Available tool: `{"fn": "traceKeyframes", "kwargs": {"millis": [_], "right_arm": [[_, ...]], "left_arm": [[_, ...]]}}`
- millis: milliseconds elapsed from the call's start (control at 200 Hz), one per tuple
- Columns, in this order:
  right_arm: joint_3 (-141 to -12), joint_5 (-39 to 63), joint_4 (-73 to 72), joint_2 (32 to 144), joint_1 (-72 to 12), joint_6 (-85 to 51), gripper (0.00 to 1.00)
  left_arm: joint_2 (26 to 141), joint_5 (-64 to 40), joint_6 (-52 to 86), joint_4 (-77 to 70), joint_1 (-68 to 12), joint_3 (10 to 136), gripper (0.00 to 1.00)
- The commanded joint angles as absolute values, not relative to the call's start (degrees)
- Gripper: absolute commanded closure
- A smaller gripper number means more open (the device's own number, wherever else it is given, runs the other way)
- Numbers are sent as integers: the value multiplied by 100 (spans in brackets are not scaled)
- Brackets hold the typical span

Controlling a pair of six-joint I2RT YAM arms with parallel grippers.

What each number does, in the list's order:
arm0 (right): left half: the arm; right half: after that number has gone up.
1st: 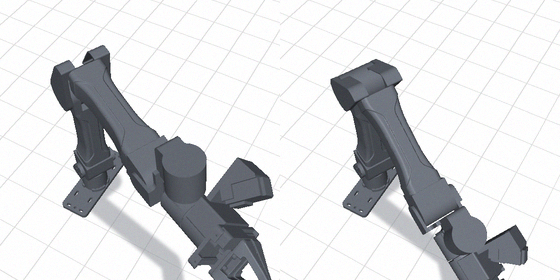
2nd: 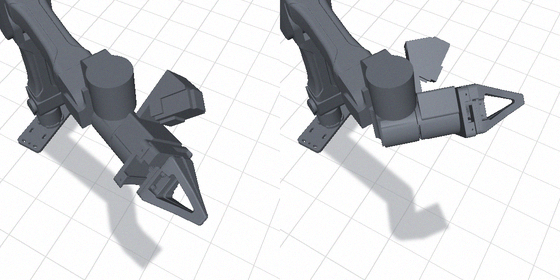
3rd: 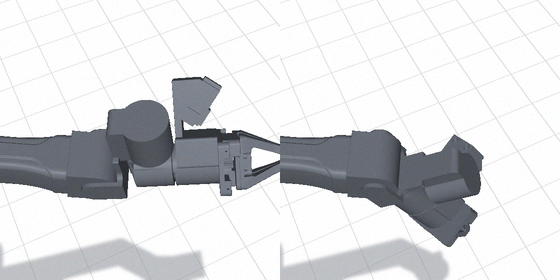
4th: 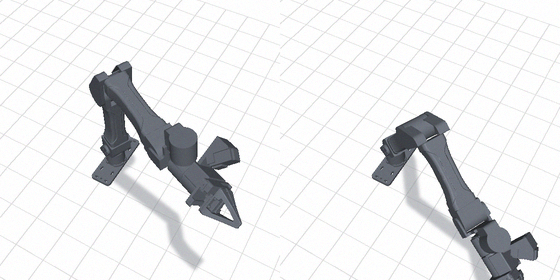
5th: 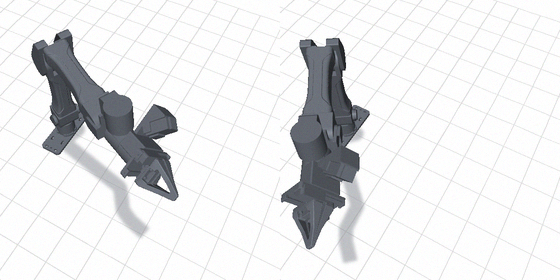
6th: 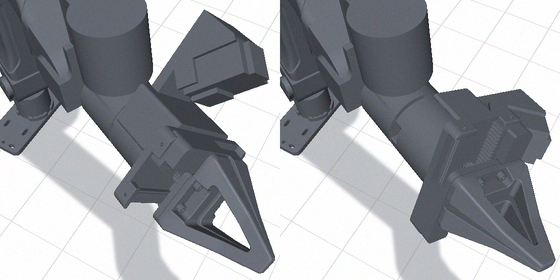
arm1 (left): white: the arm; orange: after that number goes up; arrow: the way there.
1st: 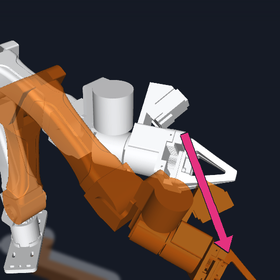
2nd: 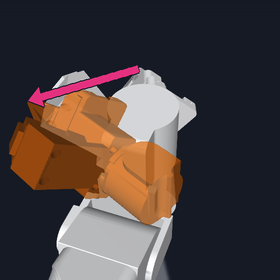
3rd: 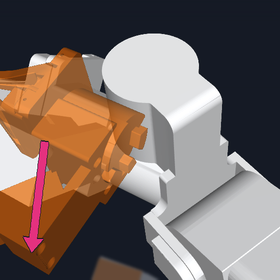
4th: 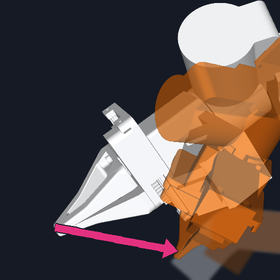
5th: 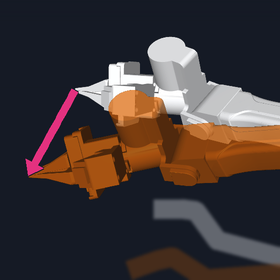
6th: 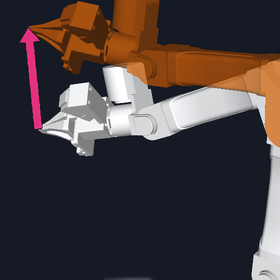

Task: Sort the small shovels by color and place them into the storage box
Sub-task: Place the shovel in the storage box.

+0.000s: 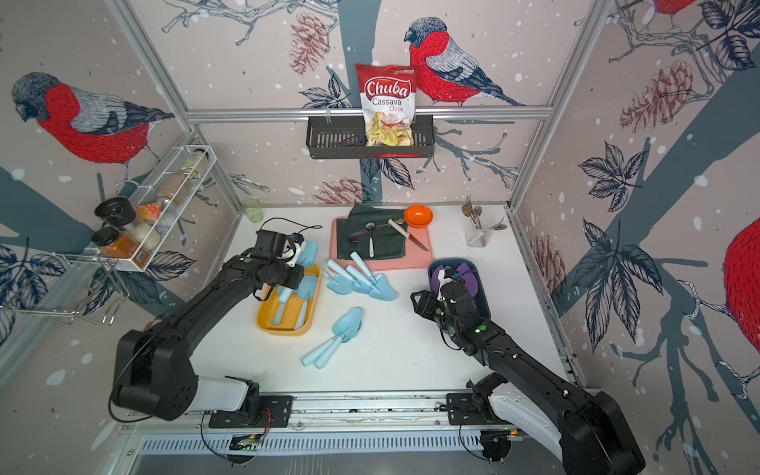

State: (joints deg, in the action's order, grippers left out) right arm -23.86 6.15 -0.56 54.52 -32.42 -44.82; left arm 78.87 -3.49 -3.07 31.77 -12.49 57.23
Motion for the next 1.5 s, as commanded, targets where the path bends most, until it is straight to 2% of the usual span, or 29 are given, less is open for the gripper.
{"fn": "traceKeyframes", "kwargs": {"millis": [0,395,455,805,986,1141,1366,1491], "right_arm": [[-2535,732,-235,5603,-3324,-4362,40],[-2515,599,-255,5641,-3441,-4438,40],[-2505,589,-255,5637,-3445,-4438,40],[-2514,519,-279,5701,-3445,-4443,40],[-2521,527,-308,5778,-3445,-4456,40],[-2573,561,-323,5851,-3445,-4447,40],[-2610,554,-274,5856,-3454,-4447,40],[-2610,553,-273,5854,-3455,-4465,40]], "left_arm": [[7762,-251,531,2946,-1146,5425,100],[8102,-336,687,3040,-958,5034,100],[8252,-415,723,3075,-957,5054,96],[8796,-391,982,3261,-958,5177,92],[8824,-126,1125,3225,-956,5125,79],[8902,-113,1151,3190,-946,5127,77],[8956,-140,1184,3173,-938,5117,67],[8939,-149,1187,3154,-931,5100,65]]}}
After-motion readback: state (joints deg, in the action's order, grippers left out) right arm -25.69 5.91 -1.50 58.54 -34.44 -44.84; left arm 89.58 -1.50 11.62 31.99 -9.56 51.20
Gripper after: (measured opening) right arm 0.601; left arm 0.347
